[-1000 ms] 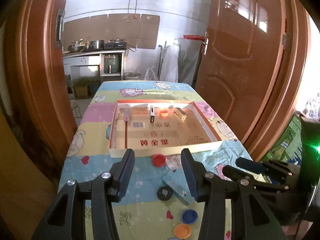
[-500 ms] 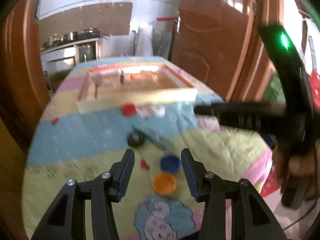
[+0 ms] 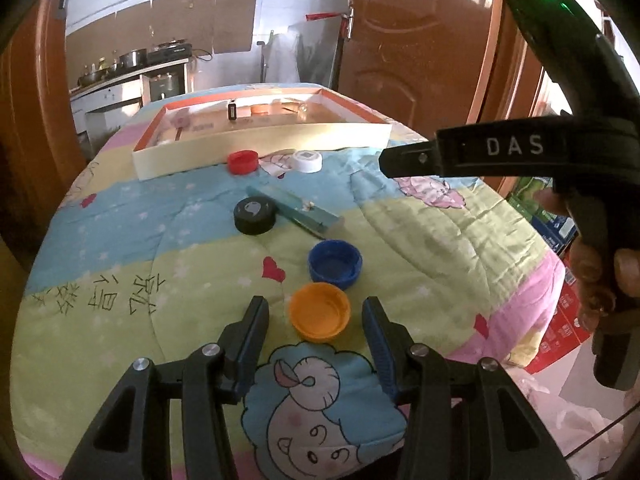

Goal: Organize rigid objects
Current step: 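Move the left tool toward the orange cap while the right tool moves toward the blue cap, then grasp the orange bottle cap with the left gripper while the right grasps the blue cap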

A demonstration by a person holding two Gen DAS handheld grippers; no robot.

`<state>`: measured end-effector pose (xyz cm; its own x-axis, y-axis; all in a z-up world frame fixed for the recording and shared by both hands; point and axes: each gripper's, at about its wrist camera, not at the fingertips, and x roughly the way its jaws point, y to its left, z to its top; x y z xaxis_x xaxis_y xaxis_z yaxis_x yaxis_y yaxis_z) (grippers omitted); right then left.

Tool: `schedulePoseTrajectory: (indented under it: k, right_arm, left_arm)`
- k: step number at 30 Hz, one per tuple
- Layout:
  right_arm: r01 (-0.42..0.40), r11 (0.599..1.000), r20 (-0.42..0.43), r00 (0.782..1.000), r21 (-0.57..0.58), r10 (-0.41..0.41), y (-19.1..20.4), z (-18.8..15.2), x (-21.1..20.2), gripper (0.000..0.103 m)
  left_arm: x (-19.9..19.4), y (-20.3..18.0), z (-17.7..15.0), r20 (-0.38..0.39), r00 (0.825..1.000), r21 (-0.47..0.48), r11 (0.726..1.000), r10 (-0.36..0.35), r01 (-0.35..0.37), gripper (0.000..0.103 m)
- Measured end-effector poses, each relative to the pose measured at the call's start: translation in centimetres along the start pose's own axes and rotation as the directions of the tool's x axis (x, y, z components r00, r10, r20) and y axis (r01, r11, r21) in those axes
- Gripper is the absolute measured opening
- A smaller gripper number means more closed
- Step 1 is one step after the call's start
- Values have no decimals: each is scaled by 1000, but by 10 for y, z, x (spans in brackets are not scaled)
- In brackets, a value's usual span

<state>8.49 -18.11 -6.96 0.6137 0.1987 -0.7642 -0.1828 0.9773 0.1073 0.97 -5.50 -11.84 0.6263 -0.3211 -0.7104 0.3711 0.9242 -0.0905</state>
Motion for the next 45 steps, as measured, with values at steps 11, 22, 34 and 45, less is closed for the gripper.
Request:
schedulePoseTrajectory:
  k: [11,22,34,45]
  right_arm:
    - [-41,998,-19,999,-45,40,14,-25,5,37]
    - [-147,976,-37,989,-158,143,57,-47,8,37]
    - [-140,974,-63,989,-180,131,66,-45,29,31]
    - [-148,975,-35,989,-165,144,62,-42,20,31]
  left_arm:
    - [-4,5,-2,30,999,1,1000,31,-31,30]
    - [-20,42,6,86,987,-108,986,133,-123,30]
    - [-22,53,12,99,984,-130,982,151,-137,30]
    - [-26,53,17,109,983,-134,982,148,-133,30]
